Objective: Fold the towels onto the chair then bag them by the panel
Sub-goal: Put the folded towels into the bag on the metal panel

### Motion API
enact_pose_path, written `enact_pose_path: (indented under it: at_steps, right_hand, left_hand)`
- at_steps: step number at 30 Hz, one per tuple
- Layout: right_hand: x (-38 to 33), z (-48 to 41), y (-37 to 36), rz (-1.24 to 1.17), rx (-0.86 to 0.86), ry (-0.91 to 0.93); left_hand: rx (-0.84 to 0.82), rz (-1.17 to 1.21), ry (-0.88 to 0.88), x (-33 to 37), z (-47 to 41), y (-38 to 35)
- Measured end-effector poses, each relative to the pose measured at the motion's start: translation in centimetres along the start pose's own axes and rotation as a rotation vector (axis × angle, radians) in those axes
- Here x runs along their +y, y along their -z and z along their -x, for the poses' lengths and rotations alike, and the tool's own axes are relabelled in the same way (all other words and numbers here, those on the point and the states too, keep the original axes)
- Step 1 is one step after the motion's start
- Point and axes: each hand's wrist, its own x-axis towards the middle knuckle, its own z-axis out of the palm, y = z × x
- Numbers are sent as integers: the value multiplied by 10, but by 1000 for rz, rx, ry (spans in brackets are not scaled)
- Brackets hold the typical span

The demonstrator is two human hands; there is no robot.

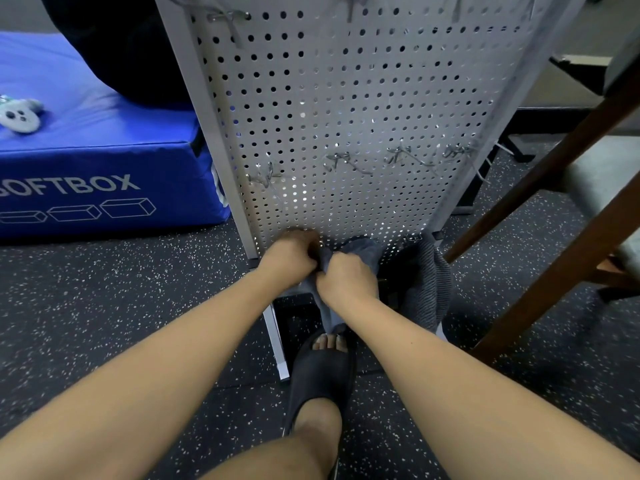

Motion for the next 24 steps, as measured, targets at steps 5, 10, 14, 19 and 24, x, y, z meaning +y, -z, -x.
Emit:
enact_pose_path:
  at_steps: [5, 10, 14, 19, 24]
  right_hand:
    - [-1, -6, -3, 25, 9, -32]
    - [-1, -4, -8, 197, -65, -4]
    - [-2, -1, -3, 271, -126, 19]
    - [3, 14, 15, 218, -95, 71]
    - [19, 47, 65, 224, 6, 156]
  left_hand:
    - [104, -48, 19, -2, 1, 1]
    - [-75, -129, 35, -3, -1, 5]
    - [-62, -92, 50, -2, 1, 15]
    - [-39, -85, 32, 10, 10, 39]
    - [-61, -116, -43, 47, 25, 75]
